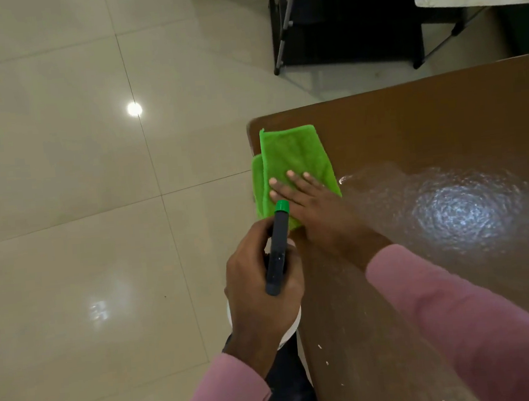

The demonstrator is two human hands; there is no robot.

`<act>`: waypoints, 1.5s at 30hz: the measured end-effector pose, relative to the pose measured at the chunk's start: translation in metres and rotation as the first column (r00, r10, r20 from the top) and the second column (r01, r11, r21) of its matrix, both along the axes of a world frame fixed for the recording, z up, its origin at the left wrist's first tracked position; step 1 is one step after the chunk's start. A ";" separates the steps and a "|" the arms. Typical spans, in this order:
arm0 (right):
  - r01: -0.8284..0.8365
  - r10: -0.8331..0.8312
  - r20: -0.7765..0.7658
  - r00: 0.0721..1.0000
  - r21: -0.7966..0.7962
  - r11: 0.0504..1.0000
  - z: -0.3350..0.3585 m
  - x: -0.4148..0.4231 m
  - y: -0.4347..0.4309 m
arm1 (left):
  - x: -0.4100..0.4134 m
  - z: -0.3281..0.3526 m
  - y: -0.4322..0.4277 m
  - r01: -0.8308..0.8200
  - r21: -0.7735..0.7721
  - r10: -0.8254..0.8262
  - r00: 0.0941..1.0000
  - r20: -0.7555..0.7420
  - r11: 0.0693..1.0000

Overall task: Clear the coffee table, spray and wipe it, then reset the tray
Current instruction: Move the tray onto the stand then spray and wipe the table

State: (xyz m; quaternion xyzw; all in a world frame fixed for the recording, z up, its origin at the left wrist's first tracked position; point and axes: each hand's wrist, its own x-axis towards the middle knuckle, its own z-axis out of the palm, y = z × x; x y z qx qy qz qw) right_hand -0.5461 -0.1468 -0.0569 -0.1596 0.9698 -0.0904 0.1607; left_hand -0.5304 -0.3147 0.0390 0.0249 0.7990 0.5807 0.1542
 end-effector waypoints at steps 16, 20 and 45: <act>0.054 -0.042 0.091 0.995 -0.132 0.990 0.015 0.051 -0.019 | 0.013 0.002 0.006 0.058 -0.025 -0.058 0.998 0.020 0.998; 0.239 -0.238 0.027 0.971 -0.037 0.970 0.016 0.059 0.056 | 0.010 0.000 0.006 0.118 -0.031 -0.118 0.993 0.002 0.992; 0.700 -0.710 0.036 0.703 -0.208 0.683 -0.001 0.119 0.056 | 0.053 0.006 0.055 0.176 -0.096 -0.168 0.982 0.086 0.980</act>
